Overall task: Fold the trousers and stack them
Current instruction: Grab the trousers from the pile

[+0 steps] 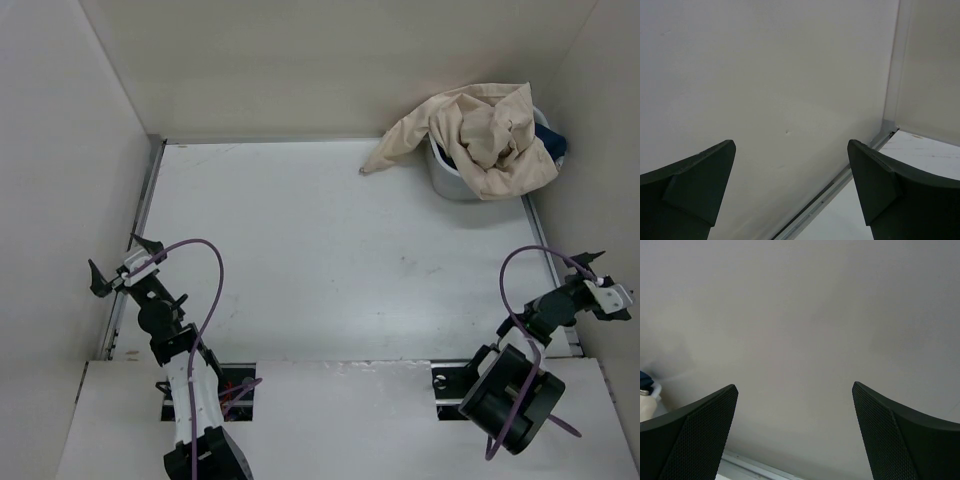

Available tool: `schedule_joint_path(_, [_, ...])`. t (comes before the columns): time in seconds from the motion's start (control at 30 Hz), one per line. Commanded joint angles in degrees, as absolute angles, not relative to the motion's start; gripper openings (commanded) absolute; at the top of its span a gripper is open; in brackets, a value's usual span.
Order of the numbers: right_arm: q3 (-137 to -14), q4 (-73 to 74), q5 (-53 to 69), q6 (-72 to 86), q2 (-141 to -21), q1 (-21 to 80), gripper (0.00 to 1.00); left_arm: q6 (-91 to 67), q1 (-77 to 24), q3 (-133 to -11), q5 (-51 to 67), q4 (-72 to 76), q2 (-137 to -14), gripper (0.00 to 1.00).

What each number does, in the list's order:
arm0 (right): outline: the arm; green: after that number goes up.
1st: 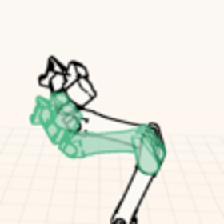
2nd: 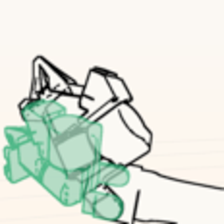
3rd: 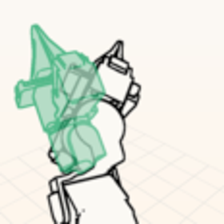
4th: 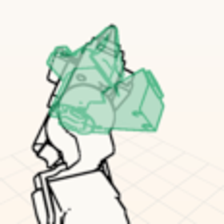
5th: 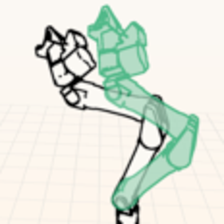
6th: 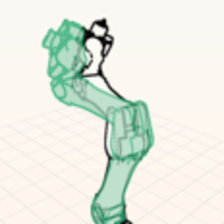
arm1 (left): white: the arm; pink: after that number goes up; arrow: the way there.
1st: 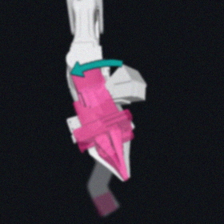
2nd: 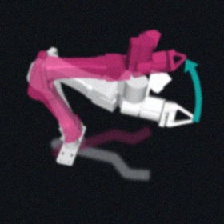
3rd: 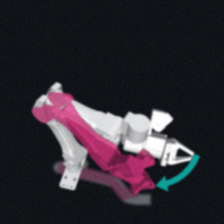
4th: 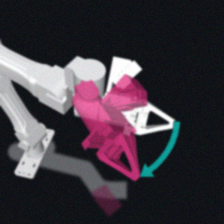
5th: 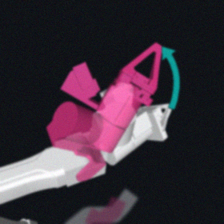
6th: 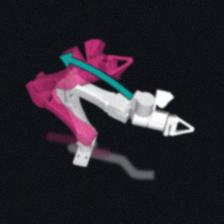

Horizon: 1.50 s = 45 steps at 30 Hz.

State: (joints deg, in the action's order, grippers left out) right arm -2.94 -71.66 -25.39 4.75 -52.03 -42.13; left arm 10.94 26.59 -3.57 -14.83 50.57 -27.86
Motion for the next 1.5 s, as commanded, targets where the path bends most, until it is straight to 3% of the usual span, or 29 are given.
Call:
schedule_joint_path(0.0, [0.09,-77.95,-22.41,7.47,-50.98,-43.11,1.00,11.16,26.24,-4.22,-14.94,52.12,-27.25,1.00])
schedule_joint_path(0.27, [1.67,-79.98,-25.05,9.04,-50.01,-43.81,1.00,11.42,26.06,-3.96,-14.15,52.03,-26.72,1.00])
schedule_joint_path(0.33, [-3.05,-76.32,-19.64,8.10,-52.29,-44.96,1.00,13.52,25.01,-4.39,-9.52,51.42,-27.33,1.00])
schedule_joint_path(0.43, [-11.39,-60.52,-3.90,-6.72,-40.72,-34.98,1.00,17.65,22.99,-7.46,-2.40,48.79,-27.51,1.00])
schedule_joint_path(0.5, [-21.49,-50.93,0.52,-12.37,-41.03,-25.84,1.00,18.80,21.50,-9.83,1.12,46.16,-27.51,1.00])
schedule_joint_path(0.63, [-48.48,-23.15,-4.73,-20.64,-55.70,-10.61,1.00,20.92,15.70,-21.25,10.28,27.46,-32.07,1.00])
schedule_joint_path(0.67, [-57.91,-17.98,-7.01,-23.44,-61.47,-5.11,1.00,21.00,12.30,-28.40,11.07,15.94,-36.34,1.00])
schedule_joint_path(0.77, [-67.70,-16.37,-13.14,-14.04,-68.08,-0.85,1.00,21.09,7.80,-38.27,12.73,0.52,-44.17,1.00])
schedule_joint_path(0.83, [-78.54,-4.53,-12.84,-5.04,-76.08,-2.41,1.00,20.57,4.98,-44.98,14.32,-10.33,-50.08,1.00])
schedule_joint_path(0.97, [-100.76,19.82,-7.03,12.17,-95.31,-5.40,1.00,18.02,0.76,-49.74,15.29,-18.54,-54.93,1.00])
schedule_joint_path(1.3, [-115.75,31.64,-18.11,19.69,-112.49,-5.14,1.00,17.23,0.66,-50.62,15.12,-20.57,-53.88,1.00])
schedule_joint_path(1.33, [-116.10,32.08,-18.11,19.77,-113.11,-5.40,0.95,17.23,0.83,-50.45,15.12,-20.48,-53.18,1.00])
schedule_joint_path(1.37, [-116.19,32.60,-17.93,20.04,-113.29,-5.84,0.57,17.23,0.84,-50.28,15.12,-20.22,-52.65,1.00])
schedule_joint_path(1.43, [-116.54,33.22,-17.49,20.21,-112.42,-6.02,0.01,17.14,0.75,-49.92,15.03,-19.78,-51.34,1.00])
schedule_joint_path(1.47, [-116.72,33.31,-17.32,20.04,-112.06,-5.85,0.00,17.14,0.66,-49.83,15.03,-19.69,-51.24,1.00])
